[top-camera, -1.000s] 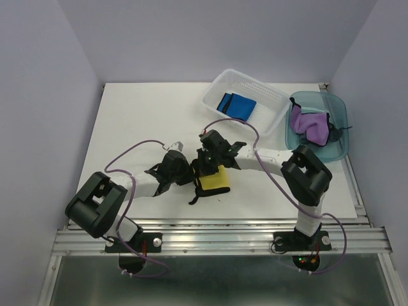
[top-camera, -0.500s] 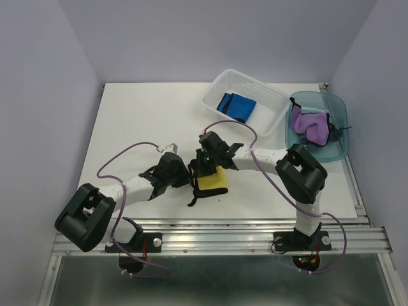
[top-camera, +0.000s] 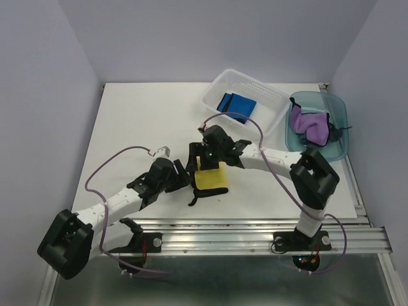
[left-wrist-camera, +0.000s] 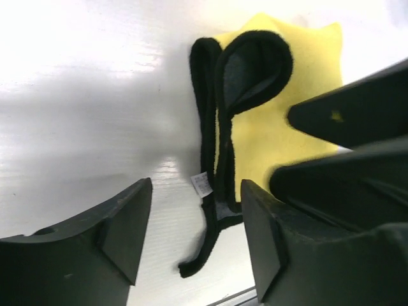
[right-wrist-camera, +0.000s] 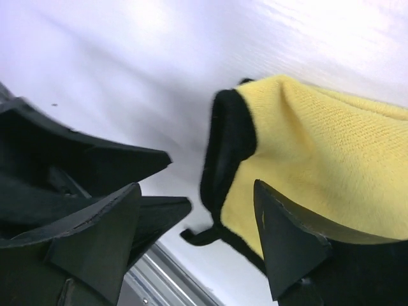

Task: Fold and stack the towels
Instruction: Fold the towel, then smooth out wrinkles on the folded towel

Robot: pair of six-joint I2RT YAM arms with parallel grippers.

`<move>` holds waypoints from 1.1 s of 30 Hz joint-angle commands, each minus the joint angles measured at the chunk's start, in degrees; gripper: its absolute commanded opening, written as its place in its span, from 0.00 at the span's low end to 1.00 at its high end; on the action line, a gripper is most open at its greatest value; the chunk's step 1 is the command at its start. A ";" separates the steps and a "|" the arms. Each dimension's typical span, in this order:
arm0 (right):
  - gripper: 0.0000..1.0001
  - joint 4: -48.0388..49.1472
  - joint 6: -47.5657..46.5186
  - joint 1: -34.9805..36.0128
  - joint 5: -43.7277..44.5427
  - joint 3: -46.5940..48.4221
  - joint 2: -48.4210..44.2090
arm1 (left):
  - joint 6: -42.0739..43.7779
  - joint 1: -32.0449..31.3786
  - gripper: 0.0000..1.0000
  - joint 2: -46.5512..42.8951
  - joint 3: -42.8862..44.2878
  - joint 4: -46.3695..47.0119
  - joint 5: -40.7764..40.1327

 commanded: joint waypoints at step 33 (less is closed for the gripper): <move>0.13 5.97 -1.92 -13.57 0.92 -8.18 -5.11 | 7.87 0.47 0.15 23.91 21.77 5.68 2.02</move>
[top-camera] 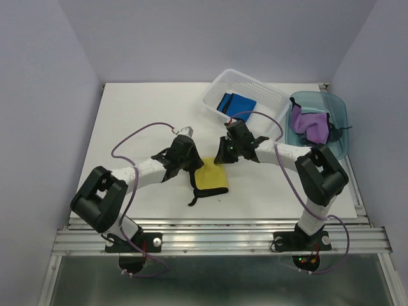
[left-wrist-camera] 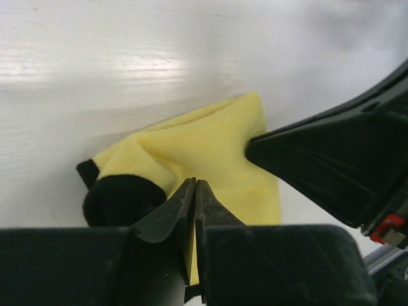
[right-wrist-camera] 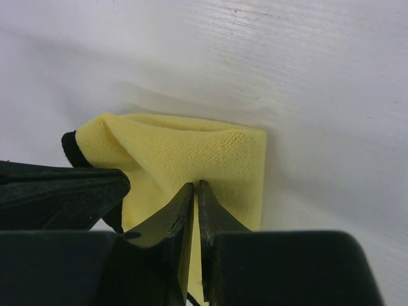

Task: Fold and stack the towels
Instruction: Smooth out wrinkles on the folded towel

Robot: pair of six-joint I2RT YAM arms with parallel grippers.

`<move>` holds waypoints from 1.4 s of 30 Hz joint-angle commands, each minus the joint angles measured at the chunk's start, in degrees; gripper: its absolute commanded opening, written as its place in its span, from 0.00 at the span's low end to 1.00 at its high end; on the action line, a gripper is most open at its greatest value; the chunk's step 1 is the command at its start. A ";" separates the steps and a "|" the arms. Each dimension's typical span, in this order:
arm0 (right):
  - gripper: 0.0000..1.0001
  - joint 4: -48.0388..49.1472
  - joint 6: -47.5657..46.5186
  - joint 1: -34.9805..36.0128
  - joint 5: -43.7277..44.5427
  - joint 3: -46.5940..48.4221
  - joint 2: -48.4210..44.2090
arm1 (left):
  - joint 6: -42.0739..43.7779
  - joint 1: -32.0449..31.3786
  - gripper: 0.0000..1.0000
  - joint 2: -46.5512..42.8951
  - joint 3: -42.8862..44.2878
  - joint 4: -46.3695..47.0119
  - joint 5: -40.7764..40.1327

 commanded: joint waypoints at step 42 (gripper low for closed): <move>0.10 8.82 -0.94 4.95 1.25 -15.23 -12.99 | -0.61 2.63 0.23 -8.16 -11.23 4.30 3.15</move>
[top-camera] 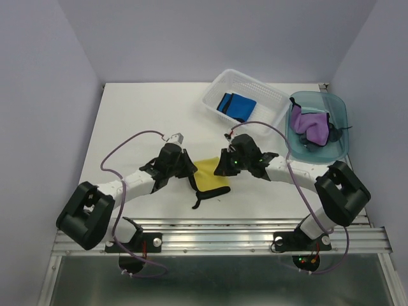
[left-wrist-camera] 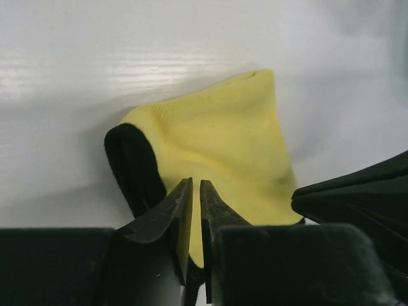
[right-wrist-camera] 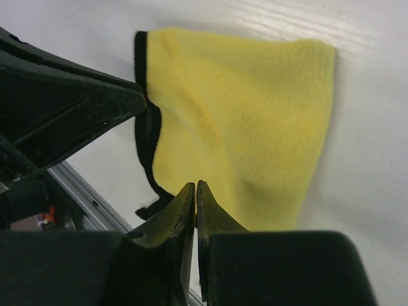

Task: Fold and stack the towels
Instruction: Smooth out wrinkles on the folded towel

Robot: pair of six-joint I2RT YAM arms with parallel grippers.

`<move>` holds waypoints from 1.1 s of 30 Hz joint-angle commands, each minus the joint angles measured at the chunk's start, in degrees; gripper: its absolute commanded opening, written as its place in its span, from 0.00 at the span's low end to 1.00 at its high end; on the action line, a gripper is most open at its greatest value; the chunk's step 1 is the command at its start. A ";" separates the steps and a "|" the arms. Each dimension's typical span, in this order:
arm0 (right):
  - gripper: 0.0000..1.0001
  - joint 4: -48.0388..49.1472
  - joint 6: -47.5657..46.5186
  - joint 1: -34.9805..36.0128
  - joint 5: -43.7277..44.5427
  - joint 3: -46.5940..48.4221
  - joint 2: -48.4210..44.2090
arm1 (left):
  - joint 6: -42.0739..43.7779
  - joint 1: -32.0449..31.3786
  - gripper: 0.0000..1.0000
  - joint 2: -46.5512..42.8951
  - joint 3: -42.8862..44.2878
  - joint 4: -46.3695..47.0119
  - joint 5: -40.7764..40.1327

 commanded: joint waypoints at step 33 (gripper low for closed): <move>0.79 -9.34 -5.10 14.74 30.35 -0.21 -12.17 | 4.38 -3.64 0.83 -15.45 2.43 -10.79 -9.98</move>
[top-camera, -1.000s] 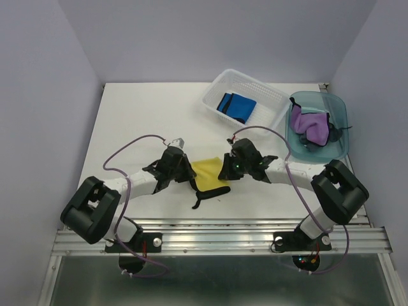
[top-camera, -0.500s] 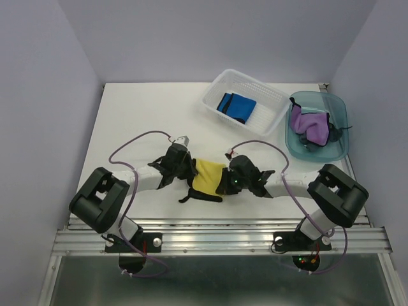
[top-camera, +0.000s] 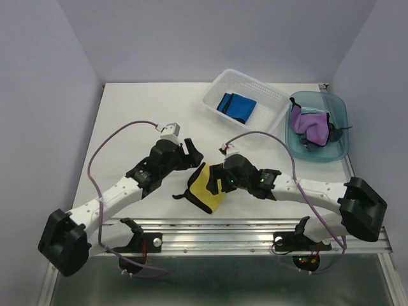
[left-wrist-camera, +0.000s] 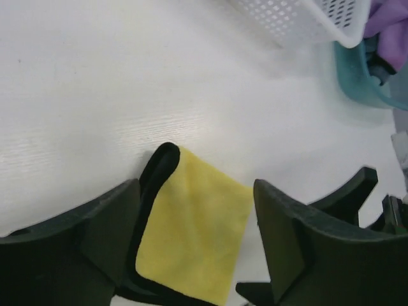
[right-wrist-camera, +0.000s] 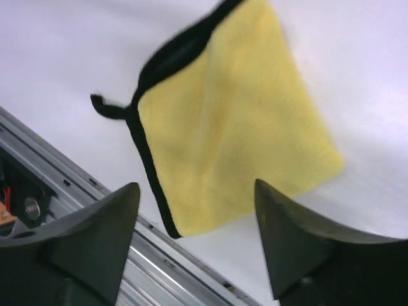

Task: Fold and stack the towels
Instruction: Smooth out wrinkles on the folded towel, then neatly place the folded towel into the bin

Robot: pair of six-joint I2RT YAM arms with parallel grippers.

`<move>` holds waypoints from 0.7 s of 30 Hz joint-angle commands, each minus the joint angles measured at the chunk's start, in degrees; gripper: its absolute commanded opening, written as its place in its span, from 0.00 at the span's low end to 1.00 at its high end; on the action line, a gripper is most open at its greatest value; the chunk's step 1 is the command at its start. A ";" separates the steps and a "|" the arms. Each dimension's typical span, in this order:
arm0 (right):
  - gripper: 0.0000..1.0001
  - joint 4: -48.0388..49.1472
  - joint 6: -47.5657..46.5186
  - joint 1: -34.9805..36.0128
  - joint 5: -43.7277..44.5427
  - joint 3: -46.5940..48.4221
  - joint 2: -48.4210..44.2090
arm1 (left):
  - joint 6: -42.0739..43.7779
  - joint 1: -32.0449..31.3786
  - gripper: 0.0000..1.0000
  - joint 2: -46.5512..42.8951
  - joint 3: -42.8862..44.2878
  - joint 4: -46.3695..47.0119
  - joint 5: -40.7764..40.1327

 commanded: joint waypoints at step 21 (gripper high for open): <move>0.86 -14.08 -50.70 -17.00 -21.90 26.38 20.35 | -10.12 0.03 0.99 -26.42 -7.02 -15.54 -13.93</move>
